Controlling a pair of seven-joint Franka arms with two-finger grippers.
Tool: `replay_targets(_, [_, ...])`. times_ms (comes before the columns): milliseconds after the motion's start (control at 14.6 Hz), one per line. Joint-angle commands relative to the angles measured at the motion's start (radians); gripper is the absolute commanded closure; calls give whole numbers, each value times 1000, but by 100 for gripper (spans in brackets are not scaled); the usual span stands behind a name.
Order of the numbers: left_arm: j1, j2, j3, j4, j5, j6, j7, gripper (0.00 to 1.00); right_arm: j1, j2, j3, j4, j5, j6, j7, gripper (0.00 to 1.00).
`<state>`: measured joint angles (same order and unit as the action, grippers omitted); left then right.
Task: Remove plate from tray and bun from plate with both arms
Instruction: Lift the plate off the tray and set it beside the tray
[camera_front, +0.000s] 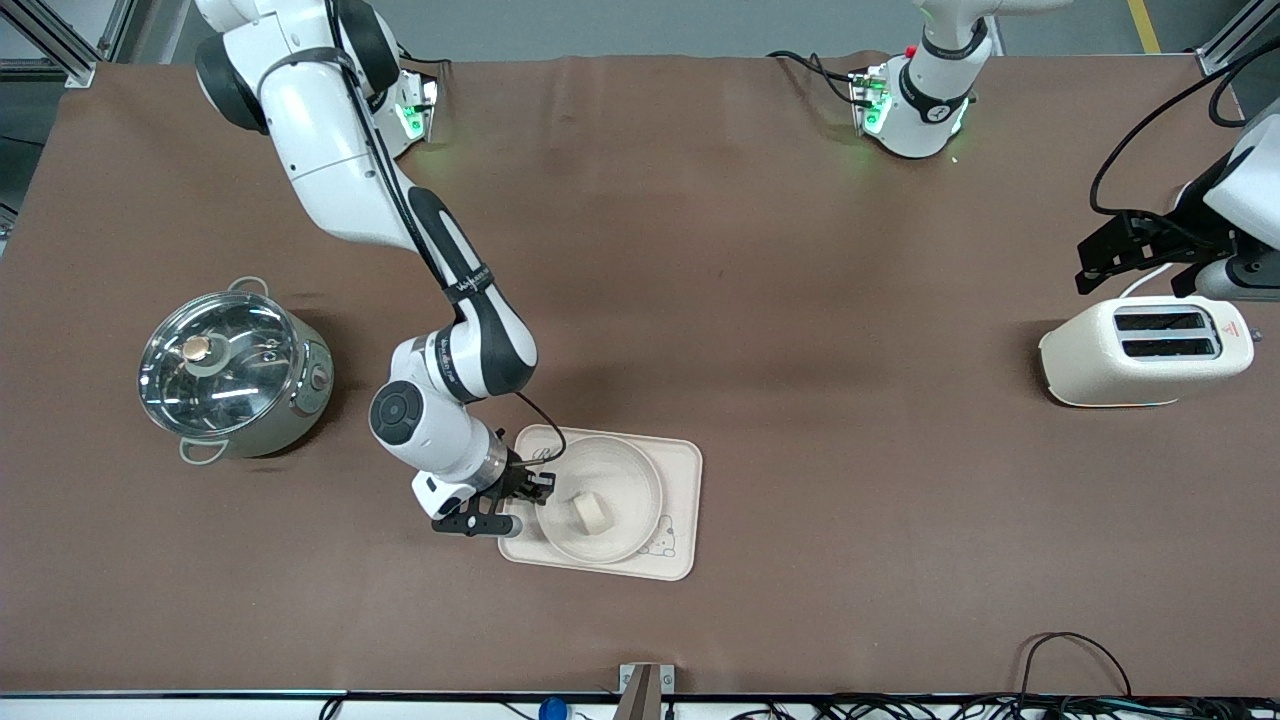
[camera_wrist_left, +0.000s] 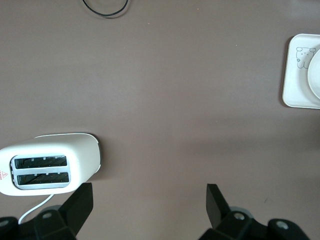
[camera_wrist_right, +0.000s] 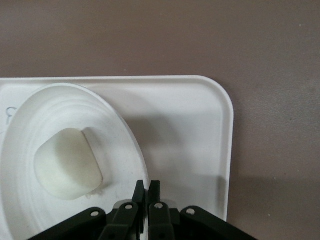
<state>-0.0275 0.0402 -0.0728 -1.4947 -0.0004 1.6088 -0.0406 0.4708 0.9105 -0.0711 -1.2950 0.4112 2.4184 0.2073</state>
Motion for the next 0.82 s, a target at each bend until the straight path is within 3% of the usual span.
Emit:
replay_targets(0, [1,3,1,14,10,-18,1,0,2,-197,27,-181,3,-53,-45,100])
replay_targets(205, [0,3,1,14,10,-18,1,0,3,-387,103,-497,4,123,-43,100])
replay_targets(410, [0,3,1,14,10,-18,1,0,11,-498,197,-757,21,311,-39,100])
replay_targets(615, [0,3,1,13,10,-21,-1,0,14,-496,283,-920,67,543,-37,100])
replay_targets(752, [0,3,1,13,10,-30,-4,0,20,-489,295,-931,70,568,-32,100])
